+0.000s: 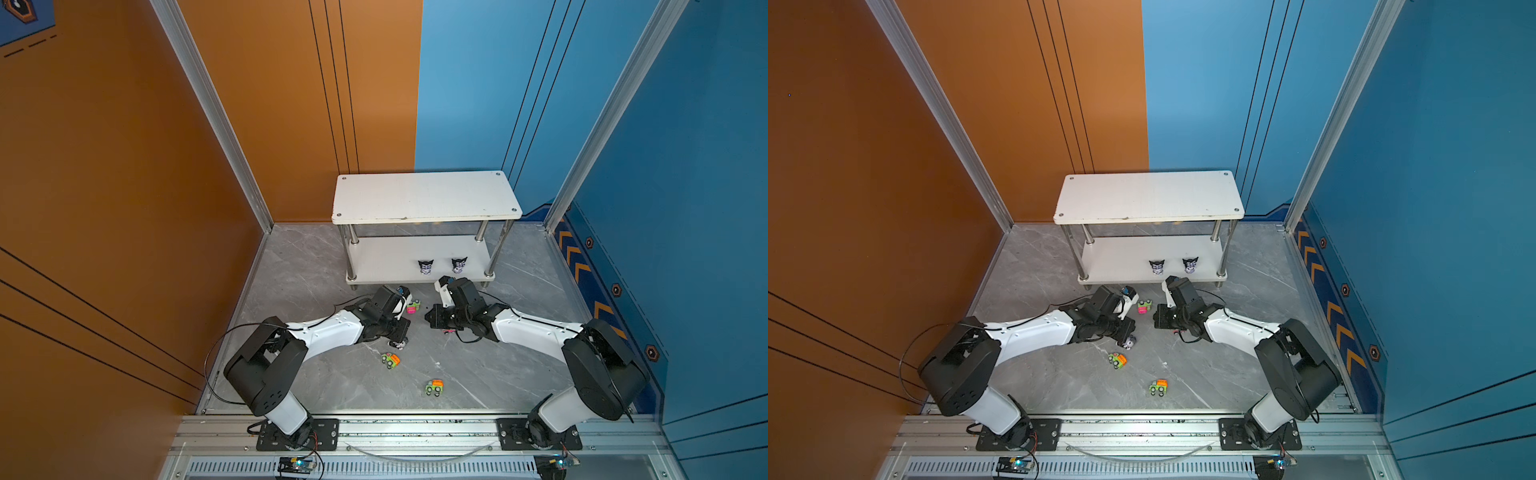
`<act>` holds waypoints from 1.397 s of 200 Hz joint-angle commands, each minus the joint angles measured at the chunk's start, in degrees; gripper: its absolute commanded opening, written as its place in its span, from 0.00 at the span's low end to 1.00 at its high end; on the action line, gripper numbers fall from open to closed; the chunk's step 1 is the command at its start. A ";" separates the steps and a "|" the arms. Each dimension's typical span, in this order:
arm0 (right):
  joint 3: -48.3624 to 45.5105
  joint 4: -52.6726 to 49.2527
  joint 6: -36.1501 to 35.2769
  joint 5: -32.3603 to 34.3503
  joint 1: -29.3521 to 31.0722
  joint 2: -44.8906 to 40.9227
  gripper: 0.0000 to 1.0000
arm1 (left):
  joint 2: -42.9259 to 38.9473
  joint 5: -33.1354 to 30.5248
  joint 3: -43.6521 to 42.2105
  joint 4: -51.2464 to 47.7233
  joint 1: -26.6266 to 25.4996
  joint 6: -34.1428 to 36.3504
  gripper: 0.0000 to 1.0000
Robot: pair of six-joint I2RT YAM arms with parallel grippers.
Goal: Place and organize the plastic toys onto the shelf
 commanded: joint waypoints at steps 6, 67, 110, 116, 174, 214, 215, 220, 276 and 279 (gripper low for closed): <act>-0.21 -1.00 -1.19 -0.53 -0.42 0.07 0.00 | -1.98 1.22 1.54 -1.70 -0.45 0.60 0.00; 0.16 0.60 -0.61 -6.35 -1.71 -0.39 0.01 | -10.77 -3.59 -1.48 6.65 -2.60 6.41 0.00; 1.61 2.92 6.50 -16.93 -7.62 1.21 0.13 | -18.88 -7.40 -8.98 17.01 -3.96 10.51 0.00; 1.77 2.91 6.98 -17.46 -8.22 1.09 0.14 | -19.17 -8.57 -10.20 18.93 -3.94 10.52 0.00; 7.03 -2.80 7.28 -25.77 -9.69 2.54 0.24 | -18.89 -13.62 -12.61 25.83 -5.50 10.64 0.00; 6.92 -1.40 8.91 -29.42 -10.00 2.72 0.27 | -16.70 -16.50 -15.47 30.55 -6.00 8.98 0.00; 6.90 -1.20 9.14 -29.60 -9.97 2.75 0.27 | -16.65 -16.47 -15.51 30.69 -6.00 8.98 0.00; 6.69 -0.34 10.15 -30.64 -10.01 2.97 0.27 | -16.55 -16.36 -15.72 31.09 -6.00 8.93 0.00; 7.10 3.44 15.24 -33.44 -5.98 5.28 0.32 | -16.73 -14.78 -15.67 32.32 -6.18 9.59 0.00; 7.29 3.40 15.30 -33.33 -5.71 5.39 0.33 | -16.77 -14.77 -15.64 32.33 -6.18 9.52 0.00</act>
